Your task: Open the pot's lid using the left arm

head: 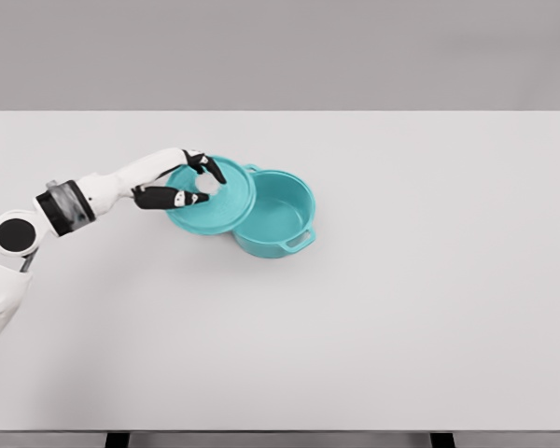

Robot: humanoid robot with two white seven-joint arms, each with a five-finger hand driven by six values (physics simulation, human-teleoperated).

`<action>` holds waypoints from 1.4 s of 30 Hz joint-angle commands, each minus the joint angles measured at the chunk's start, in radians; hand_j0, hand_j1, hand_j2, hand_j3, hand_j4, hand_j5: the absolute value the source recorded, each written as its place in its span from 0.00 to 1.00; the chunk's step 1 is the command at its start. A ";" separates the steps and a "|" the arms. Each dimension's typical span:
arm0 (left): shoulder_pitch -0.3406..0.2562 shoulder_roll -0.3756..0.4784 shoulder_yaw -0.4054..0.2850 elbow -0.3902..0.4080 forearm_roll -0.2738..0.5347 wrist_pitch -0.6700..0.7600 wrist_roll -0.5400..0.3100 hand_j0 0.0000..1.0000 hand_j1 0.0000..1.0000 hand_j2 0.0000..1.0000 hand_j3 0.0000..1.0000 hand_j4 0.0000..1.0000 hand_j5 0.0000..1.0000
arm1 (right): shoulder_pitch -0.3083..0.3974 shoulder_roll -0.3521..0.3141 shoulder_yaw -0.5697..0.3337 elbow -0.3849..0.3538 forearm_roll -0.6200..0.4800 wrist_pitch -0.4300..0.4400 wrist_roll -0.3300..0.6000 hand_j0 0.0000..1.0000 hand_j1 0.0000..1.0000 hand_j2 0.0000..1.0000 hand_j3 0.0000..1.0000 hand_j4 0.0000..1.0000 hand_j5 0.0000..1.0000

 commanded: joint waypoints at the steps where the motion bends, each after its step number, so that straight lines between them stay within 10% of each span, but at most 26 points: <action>1: 0.003 0.007 0.007 0.001 0.011 0.002 0.000 0.53 0.53 0.53 0.53 0.53 0.53 | 0.000 0.000 0.000 0.000 0.000 0.000 0.000 1.00 1.00 1.00 1.00 1.00 1.00; 42: 0.104 0.092 0.135 0.047 0.022 0.002 0.000 0.58 0.58 0.58 0.58 0.58 0.58 | 0.000 0.000 0.000 0.000 0.000 0.000 0.000 1.00 1.00 1.00 1.00 1.00 1.00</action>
